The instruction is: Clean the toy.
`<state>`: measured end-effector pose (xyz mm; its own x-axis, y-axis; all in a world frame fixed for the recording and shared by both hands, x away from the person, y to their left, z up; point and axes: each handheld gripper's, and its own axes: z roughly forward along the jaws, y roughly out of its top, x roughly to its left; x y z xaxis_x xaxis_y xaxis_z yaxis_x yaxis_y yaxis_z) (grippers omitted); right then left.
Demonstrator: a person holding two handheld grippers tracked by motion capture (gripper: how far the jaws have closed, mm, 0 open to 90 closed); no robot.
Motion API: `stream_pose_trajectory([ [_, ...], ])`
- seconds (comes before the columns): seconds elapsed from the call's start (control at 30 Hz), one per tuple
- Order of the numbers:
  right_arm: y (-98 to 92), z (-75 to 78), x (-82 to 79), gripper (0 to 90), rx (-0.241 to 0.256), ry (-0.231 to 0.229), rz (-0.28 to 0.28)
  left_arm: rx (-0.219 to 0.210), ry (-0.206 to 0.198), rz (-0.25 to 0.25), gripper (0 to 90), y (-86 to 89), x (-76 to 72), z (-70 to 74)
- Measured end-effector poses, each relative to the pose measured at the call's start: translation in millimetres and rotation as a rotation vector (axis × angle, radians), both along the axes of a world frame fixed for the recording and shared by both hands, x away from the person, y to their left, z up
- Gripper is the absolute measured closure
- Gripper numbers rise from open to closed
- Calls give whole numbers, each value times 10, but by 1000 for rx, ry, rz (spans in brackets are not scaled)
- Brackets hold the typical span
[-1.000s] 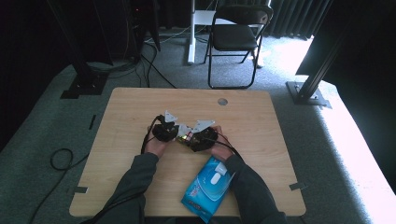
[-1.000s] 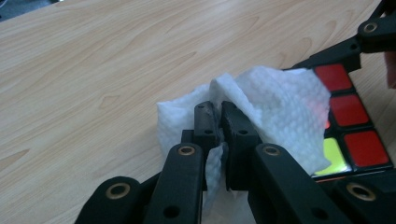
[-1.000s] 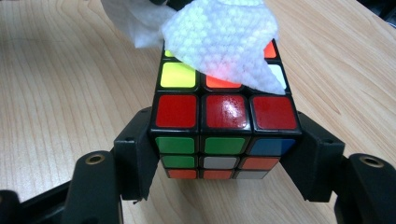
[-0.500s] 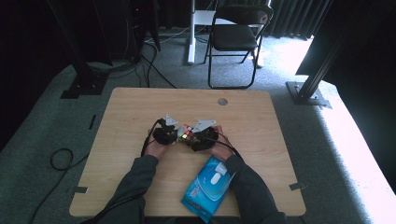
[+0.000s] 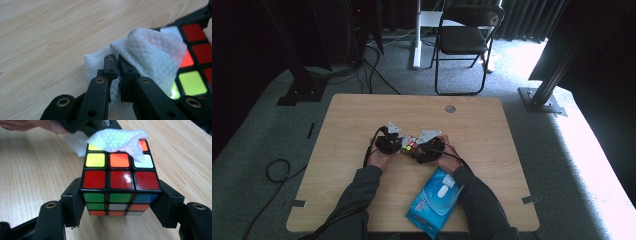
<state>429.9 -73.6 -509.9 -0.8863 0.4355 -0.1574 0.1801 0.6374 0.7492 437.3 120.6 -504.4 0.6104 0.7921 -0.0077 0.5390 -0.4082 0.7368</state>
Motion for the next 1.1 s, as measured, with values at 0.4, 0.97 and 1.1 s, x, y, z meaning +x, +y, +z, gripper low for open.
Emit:
stream_pose_trajectory([
  [0.4, -9, 4, -3, 343, 17, 13, 14, -31, -24, 5, 854, -1, 28, 60],
  [0.97, -58, 30, 24, 343, 60, 29, -9, -24, 2, -12, 854, 23, 10, -69],
  [1.1, -68, 35, 35, 343, 62, 30, -25, -29, 10, -6, 854, 42, 10, -104],
])
